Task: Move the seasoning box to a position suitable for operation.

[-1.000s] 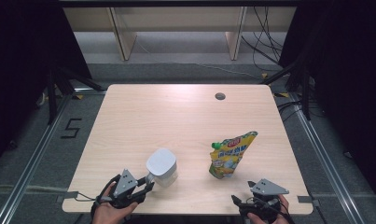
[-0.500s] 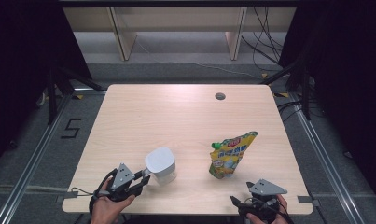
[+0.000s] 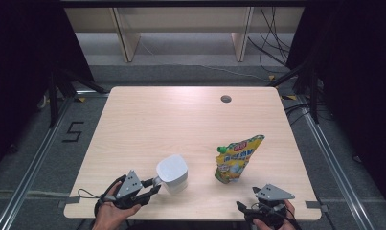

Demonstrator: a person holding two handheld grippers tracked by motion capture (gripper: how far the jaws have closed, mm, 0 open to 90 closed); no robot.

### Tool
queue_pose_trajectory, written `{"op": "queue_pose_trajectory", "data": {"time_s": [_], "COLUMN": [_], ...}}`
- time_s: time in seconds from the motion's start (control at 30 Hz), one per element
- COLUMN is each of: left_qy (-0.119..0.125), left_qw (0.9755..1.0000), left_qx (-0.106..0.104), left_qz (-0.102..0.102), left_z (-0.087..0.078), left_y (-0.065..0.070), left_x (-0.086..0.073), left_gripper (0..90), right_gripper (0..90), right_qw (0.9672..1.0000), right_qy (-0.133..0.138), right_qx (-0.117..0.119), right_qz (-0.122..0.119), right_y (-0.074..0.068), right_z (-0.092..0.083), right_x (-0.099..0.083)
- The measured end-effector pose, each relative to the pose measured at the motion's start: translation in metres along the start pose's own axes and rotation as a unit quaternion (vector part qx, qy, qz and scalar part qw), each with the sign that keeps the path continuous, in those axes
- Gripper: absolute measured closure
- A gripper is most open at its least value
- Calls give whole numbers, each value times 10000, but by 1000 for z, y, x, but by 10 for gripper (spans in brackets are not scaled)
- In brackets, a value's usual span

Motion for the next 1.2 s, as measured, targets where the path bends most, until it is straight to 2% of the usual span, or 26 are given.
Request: {"op": "queue_pose_trajectory", "data": {"time_s": [0.03,0.1,0.13,0.2,0.23,0.27,0.33,0.37,0.4,0.43,0.53,0.57,0.63,0.73,0.77,0.97,1.0,1.1,1.2], "left_qy": [0,37,70,60,45,50,42,35,82,57,95,62,73,68,-45,21,35,41,30], "left_qw": [10000,9998,9998,9996,9992,9995,9994,9993,9990,9991,9983,9980,9977,9973,9971,9969,9968,9970,9966], "left_qx": [0,-155,-187,-249,-267,-305,-327,-346,-436,-416,-579,-611,-648,-714,-692,-755,-721,-697,-698], "left_qz": [0,105,58,139,297,40,61,137,17,69,61,143,208,178,301,240,355,332,434], "left_z": [0,0,1,1,1,1,1,1,2,2,4,4,5,6,5,8,10,11,13], "left_y": [0,7,10,10,10,15,16,16,19,20,26,28,32,33,30,27,24,23,19], "left_x": [0,1,2,2,3,2,2,2,3,3,4,4,5,7,6,6,7,7,8], "left_gripper": [686,686,686,686,686,686,686,686,686,686,686,686,686,685,685,682,681,680,678], "right_gripper": [235,234,234,234,233,233,233,233,232,231,231,232,231,231,231,231,231,231,231], "right_qw": [10000,10000,10000,10000,10000,10000,10000,10000,10000,10000,10000,10000,10000,10000,10000,10000,10000,10000,10000], "right_qy": [0,-38,-23,-36,-39,-27,-21,-21,-30,-39,-42,-67,-34,-67,-62,-82,-89,-56,-58], "right_qx": [0,31,45,38,18,19,17,17,13,7,1,22,-5,13,10,23,23,5,9], "right_qz": [0,-10,-15,10,13,-16,-18,-18,-27,-45,-45,4,-54,0,-5,5,36,-24,-28], "right_y": [0,0,0,0,0,0,0,0,0,0,0,-1,0,0,0,0,-1,0,0], "right_z": [0,0,0,0,0,0,0,0,0,1,1,1,1,1,1,1,1,1,1], "right_x": [0,0,0,0,0,0,0,0,0,0,-1,-1,0,-1,-1,-1,-1,-1,-1]}}
Point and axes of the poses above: each handheld gripper's, and its own axes: z roughly forward along the jaws, x roughly out of its top, y roughly to its right, the point moved 4 cm from there along z, roughly forward along the jaws, and after that the axes turned 4 degrees about z, right-handed, at the moved point
